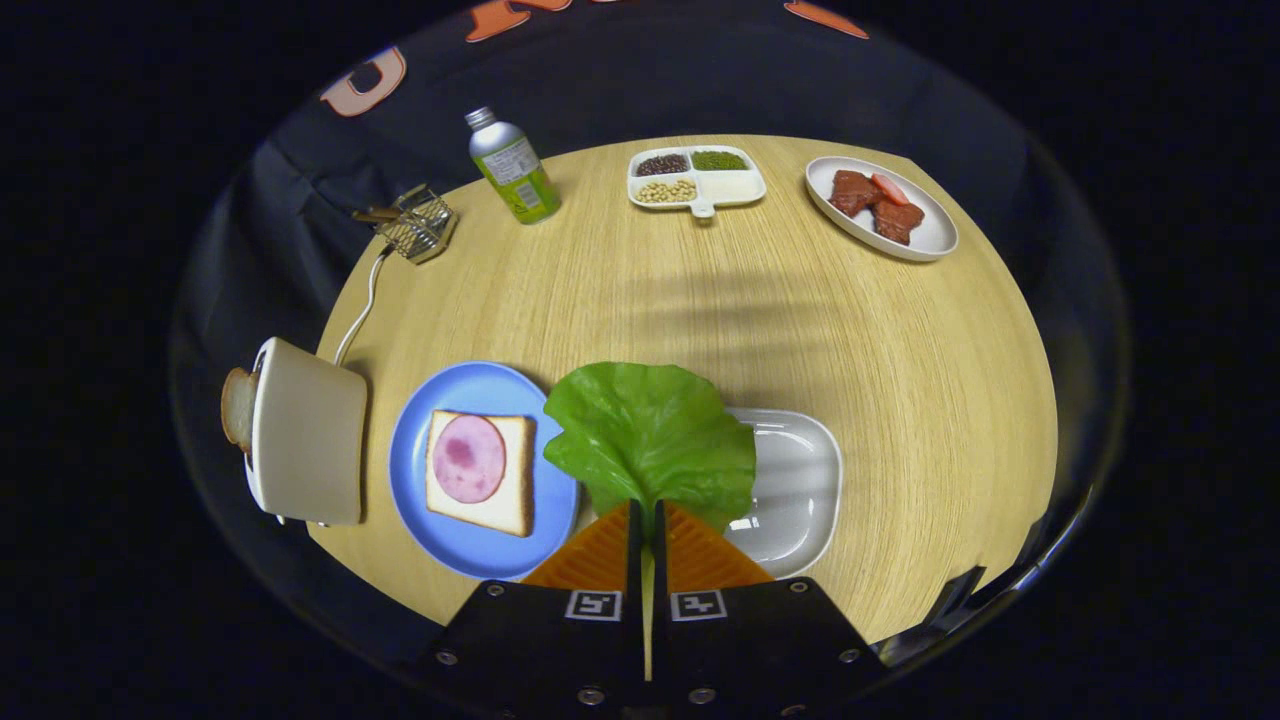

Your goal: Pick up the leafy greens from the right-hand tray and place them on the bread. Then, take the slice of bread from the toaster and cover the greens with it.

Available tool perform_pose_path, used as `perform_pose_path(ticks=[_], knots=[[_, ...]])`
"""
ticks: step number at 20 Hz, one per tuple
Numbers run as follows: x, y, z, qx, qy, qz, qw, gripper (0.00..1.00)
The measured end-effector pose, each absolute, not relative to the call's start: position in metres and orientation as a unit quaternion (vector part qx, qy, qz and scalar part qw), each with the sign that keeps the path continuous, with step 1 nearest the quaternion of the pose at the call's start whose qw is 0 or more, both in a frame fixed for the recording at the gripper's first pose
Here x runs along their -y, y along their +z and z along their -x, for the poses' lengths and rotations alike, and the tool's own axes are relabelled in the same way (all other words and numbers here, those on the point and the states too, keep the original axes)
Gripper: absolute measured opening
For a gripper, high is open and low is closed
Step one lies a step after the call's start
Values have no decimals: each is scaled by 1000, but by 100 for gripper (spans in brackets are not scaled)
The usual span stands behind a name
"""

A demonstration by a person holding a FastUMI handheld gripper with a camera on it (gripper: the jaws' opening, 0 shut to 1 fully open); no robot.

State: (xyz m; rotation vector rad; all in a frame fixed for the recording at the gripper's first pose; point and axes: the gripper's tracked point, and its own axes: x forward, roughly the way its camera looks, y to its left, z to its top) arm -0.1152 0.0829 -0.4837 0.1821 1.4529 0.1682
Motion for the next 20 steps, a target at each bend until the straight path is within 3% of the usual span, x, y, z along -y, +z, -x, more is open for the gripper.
perform_pose_path(ticks=[15,20], knots=[[-201,-482,102,-663,162,-61,728,4],[-218,-498,103,-676,160,-48,718,4]])
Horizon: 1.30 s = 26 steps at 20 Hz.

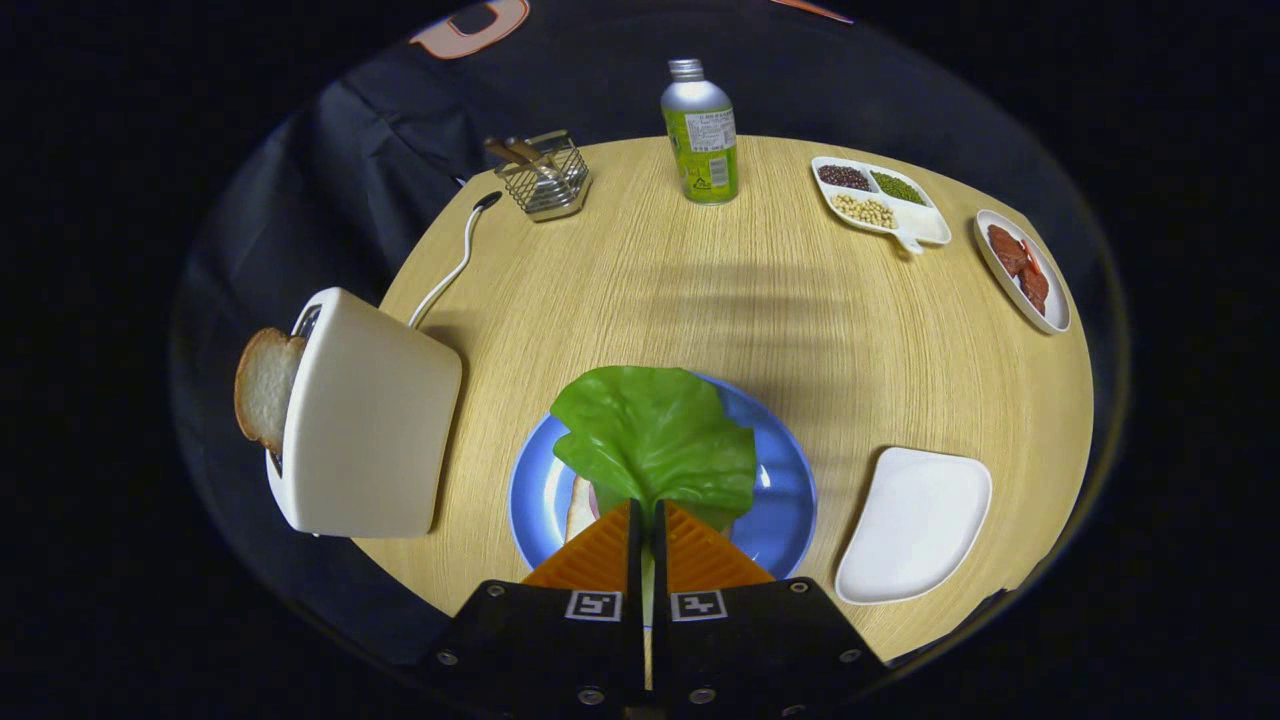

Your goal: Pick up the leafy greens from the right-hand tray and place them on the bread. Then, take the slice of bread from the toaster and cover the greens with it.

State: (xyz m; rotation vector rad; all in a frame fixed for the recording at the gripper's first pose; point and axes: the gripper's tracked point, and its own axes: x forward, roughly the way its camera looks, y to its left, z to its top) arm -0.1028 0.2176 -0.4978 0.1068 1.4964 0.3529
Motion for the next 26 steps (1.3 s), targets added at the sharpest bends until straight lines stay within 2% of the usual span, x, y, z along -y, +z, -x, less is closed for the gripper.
perform_pose_path(ticks=[3,7,10,13,14,15,18,26], knots=[[-221,-509,107,-683,162,-27,712,6],[-236,-502,110,-686,172,-50,705,15],[-235,-488,106,-682,173,-37,709,33],[-252,-457,94,-668,182,-57,719,46],[-258,-447,89,-664,185,-59,722,54],[-264,-437,85,-661,186,-59,725,56],[-284,-411,80,-656,191,-68,727,74],[-355,-345,68,-639,216,-86,734,87]])
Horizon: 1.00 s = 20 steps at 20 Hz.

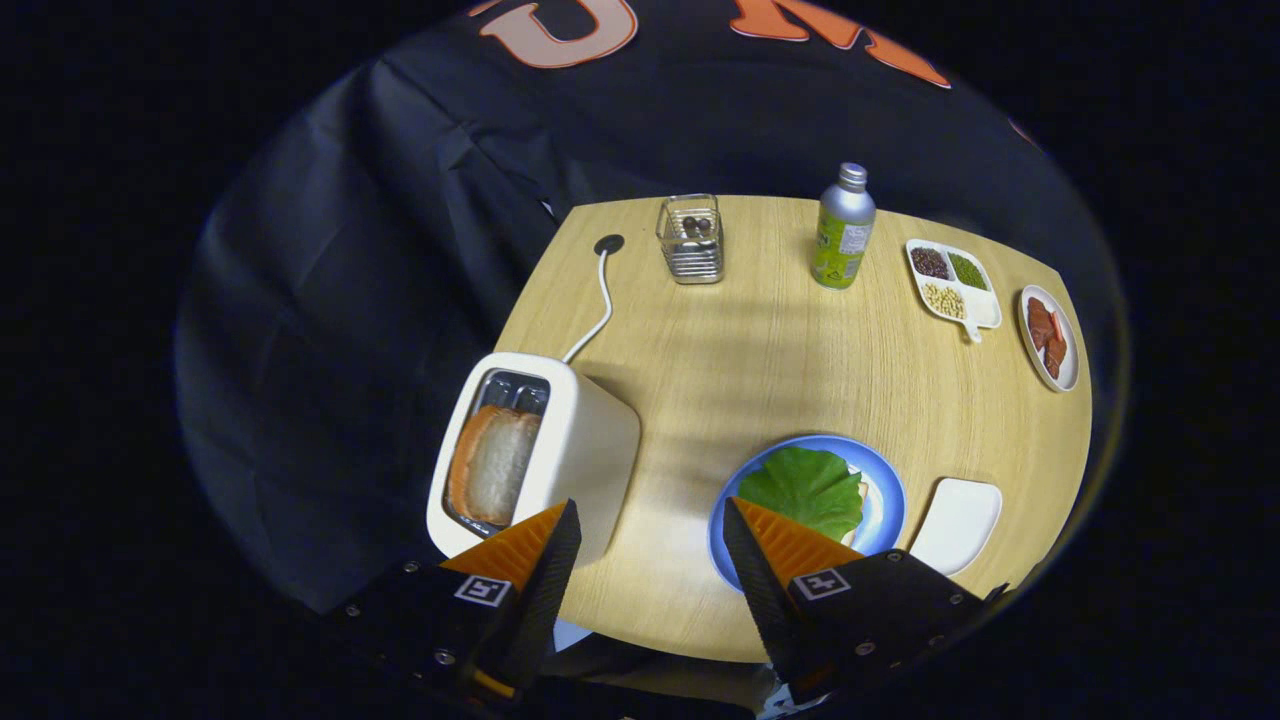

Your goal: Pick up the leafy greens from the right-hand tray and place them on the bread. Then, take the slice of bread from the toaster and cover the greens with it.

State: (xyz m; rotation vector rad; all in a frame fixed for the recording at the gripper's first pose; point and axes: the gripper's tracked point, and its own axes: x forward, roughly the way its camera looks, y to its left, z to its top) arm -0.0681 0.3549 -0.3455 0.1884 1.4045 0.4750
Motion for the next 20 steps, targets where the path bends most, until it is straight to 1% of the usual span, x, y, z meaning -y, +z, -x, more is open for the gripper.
perform_pose_path(ticks=[5,11,17,20], knots=[[-399,-318,61,-631,219,-103,737,87],[-435,-313,60,-642,208,-88,733,87],[-457,-335,69,-666,184,-47,721,78],[-459,-348,70,-673,156,-32,723,68]])
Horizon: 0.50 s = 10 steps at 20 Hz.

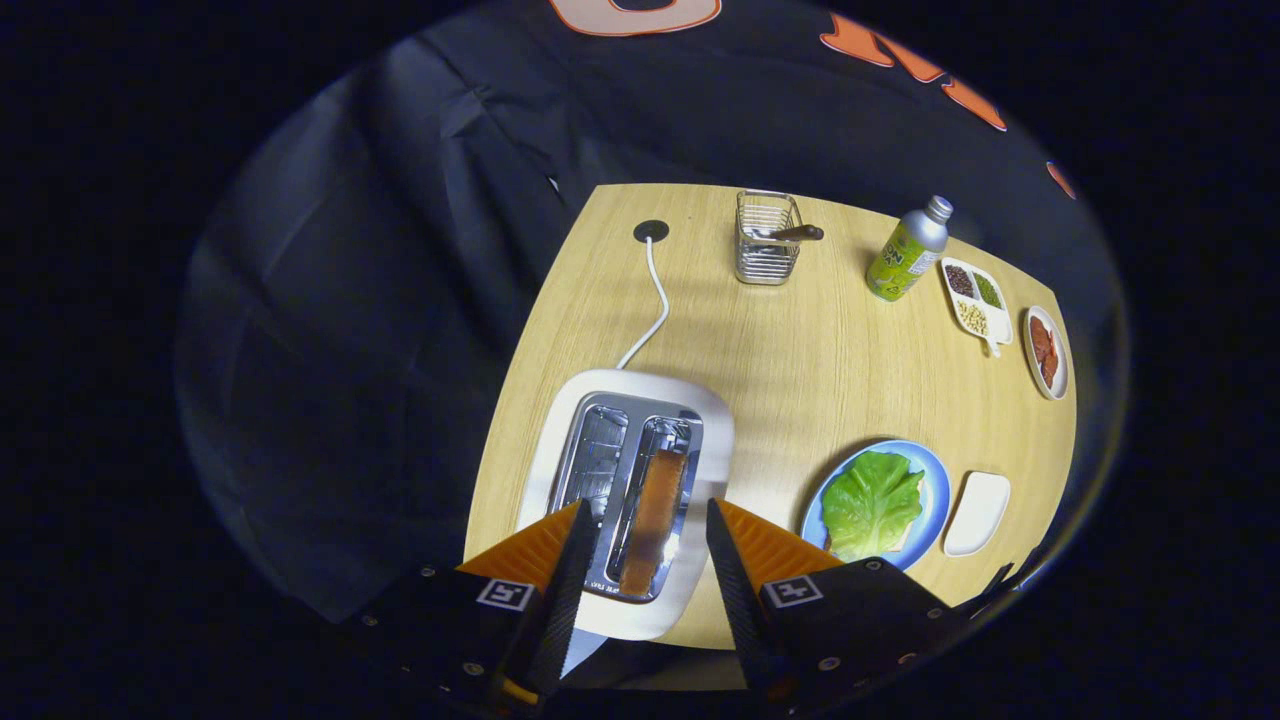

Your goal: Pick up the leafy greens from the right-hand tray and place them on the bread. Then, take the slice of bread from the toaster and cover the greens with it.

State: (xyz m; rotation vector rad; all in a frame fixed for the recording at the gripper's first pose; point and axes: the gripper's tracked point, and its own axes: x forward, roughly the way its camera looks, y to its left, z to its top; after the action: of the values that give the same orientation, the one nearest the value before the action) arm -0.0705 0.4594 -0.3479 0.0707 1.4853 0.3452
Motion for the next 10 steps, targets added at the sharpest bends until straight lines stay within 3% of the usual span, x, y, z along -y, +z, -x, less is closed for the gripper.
perform_pose_path(ticks=[10], knots=[[-472,-371,79,-699,108,-46,706,29]])
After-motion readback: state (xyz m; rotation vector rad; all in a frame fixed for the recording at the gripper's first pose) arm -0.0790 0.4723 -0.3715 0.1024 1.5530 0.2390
